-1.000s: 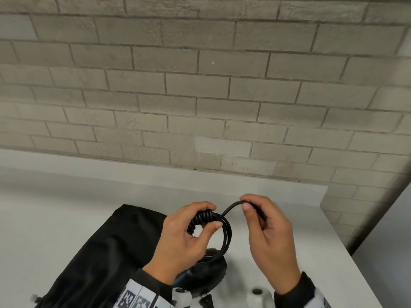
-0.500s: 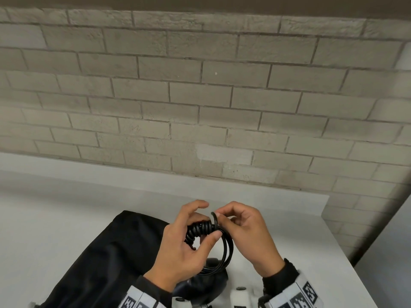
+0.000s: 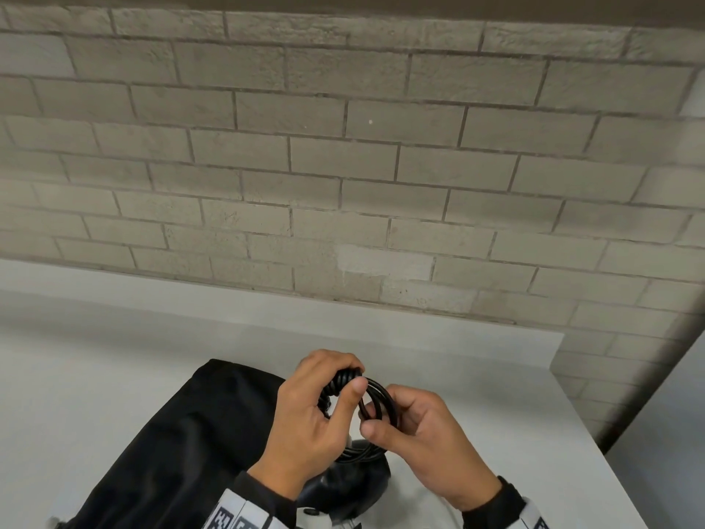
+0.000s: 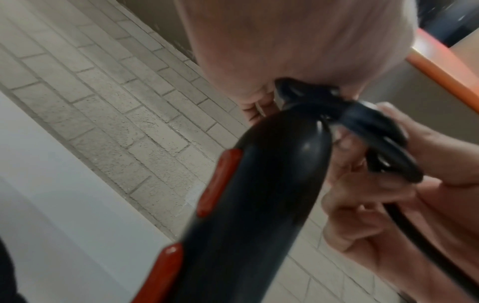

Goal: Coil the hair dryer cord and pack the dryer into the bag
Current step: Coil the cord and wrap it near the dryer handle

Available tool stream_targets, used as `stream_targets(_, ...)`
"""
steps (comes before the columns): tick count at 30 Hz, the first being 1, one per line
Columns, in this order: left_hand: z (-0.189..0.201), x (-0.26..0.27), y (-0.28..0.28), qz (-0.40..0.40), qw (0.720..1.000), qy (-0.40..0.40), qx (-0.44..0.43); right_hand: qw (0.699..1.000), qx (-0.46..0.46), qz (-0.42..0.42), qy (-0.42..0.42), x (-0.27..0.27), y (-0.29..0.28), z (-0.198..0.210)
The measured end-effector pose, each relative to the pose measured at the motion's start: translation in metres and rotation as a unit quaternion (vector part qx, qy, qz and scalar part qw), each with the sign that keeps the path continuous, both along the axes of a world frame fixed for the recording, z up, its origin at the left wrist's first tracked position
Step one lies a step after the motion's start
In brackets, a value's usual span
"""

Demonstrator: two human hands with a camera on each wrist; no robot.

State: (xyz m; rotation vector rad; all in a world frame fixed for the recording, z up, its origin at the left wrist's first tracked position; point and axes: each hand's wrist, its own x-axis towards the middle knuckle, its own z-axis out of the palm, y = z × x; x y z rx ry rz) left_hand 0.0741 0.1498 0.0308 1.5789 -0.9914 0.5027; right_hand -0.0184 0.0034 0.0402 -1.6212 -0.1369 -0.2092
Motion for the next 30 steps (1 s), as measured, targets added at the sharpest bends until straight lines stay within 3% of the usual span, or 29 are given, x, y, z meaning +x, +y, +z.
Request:
stream_targets(9, 0.001, -0.005, 0.000, -0.045, 0.996, 0.075, -0.023, 0.993, -0.116, -0.024, -0.007, 0.001, -0.004, 0.009)
stream_targets(12, -0.002, -0.001, -0.001, -0.022, 0.993, 0.104, -0.043, 0.976, -0.157, -0.140, -0.057, 0.002, 0.007, 0.003)
stream_targets(15, -0.004, -0.002, -0.004, 0.008, 0.992, 0.108, -0.059, 0.901, -0.262, -0.306, -0.162, 0.000, 0.018, -0.003)
stream_targets(18, -0.007, -0.002, -0.005, 0.032, 0.992, 0.100, -0.064, 0.803, -0.443, -0.337, -0.213, -0.002, 0.031, -0.006)
stream_targets(20, -0.009, -0.001, -0.006, 0.040, 0.992, 0.095, -0.072, 0.788, -0.480, -0.347, -0.167, -0.004, 0.039, -0.002)
stream_targets(24, -0.008, -0.003, -0.012, 0.046, 0.994, 0.067, -0.068, 0.809, -0.470, -0.352, 0.002, -0.005, 0.057, 0.008)
stream_targets(26, -0.008, -0.003, -0.013, 0.052, 0.995, 0.045, -0.068, 0.838, -0.435, -0.319, 0.076, -0.001, 0.057, 0.012)
stream_targets(28, -0.008, -0.001, -0.012, 0.054, 0.995, 0.037, -0.074, 0.909, -0.304, -0.260, 0.116, 0.000, 0.051, 0.022)
stream_targets(30, -0.008, 0.001, -0.010, 0.054, 0.995, 0.033, -0.080, 0.959, -0.115, -0.216, 0.141, 0.000, 0.041, 0.033)
